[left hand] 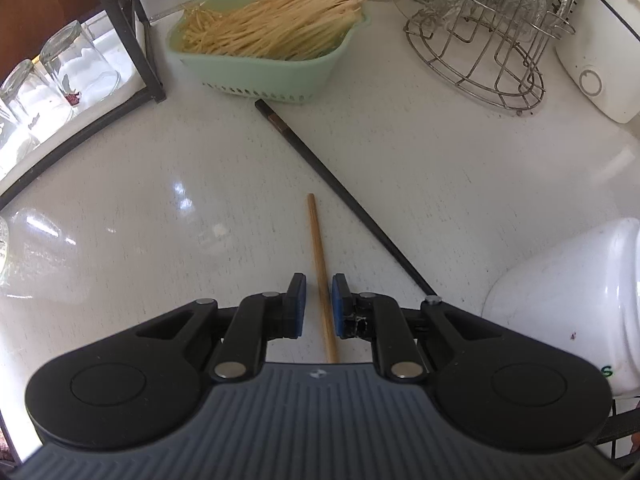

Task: Organize utensils
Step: 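Lift the wooden chopstick with the left tool and lower it into the mug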

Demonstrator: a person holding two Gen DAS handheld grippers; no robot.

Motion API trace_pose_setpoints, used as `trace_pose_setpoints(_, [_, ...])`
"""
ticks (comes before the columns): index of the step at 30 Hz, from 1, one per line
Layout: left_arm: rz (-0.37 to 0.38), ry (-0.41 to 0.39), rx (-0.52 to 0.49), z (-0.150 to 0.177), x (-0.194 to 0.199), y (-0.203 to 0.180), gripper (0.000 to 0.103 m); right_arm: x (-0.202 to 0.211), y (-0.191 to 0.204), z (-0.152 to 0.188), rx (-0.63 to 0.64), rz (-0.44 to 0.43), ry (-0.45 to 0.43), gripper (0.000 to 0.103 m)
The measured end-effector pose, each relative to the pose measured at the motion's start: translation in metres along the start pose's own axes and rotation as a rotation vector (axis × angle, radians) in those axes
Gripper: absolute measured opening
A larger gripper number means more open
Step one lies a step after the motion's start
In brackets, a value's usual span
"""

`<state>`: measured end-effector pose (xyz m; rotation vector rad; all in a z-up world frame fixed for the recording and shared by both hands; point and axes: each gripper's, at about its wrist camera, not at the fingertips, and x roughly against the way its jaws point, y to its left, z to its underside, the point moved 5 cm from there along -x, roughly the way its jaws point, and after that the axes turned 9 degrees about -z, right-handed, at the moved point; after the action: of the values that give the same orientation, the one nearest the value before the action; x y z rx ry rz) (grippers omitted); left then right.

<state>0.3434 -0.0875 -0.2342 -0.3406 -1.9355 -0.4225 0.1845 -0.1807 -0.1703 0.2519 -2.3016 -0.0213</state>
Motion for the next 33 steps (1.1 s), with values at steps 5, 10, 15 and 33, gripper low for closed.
trace_pose_setpoints(5, [-0.002, -0.024, -0.032, 0.001, 0.002, -0.005, 0.005, -0.001, 0.001, 0.0, 0.0, 0.001, 0.005, 0.091])
trace_pose_setpoints(10, [0.016, -0.059, 0.006, 0.007, 0.015, -0.006, 0.005, -0.004, -0.003, -0.001, 0.011, -0.011, 0.011, 0.091])
trace_pose_setpoints(15, [0.047, -0.117, 0.106, 0.016, 0.046, 0.005, 0.005, -0.007, -0.005, -0.003, 0.03, -0.026, 0.017, 0.091])
trace_pose_setpoints(33, [0.148, -0.306, 0.26, 0.04, 0.153, 0.004, 0.004, -0.01, -0.007, -0.004, 0.059, -0.059, 0.01, 0.091])
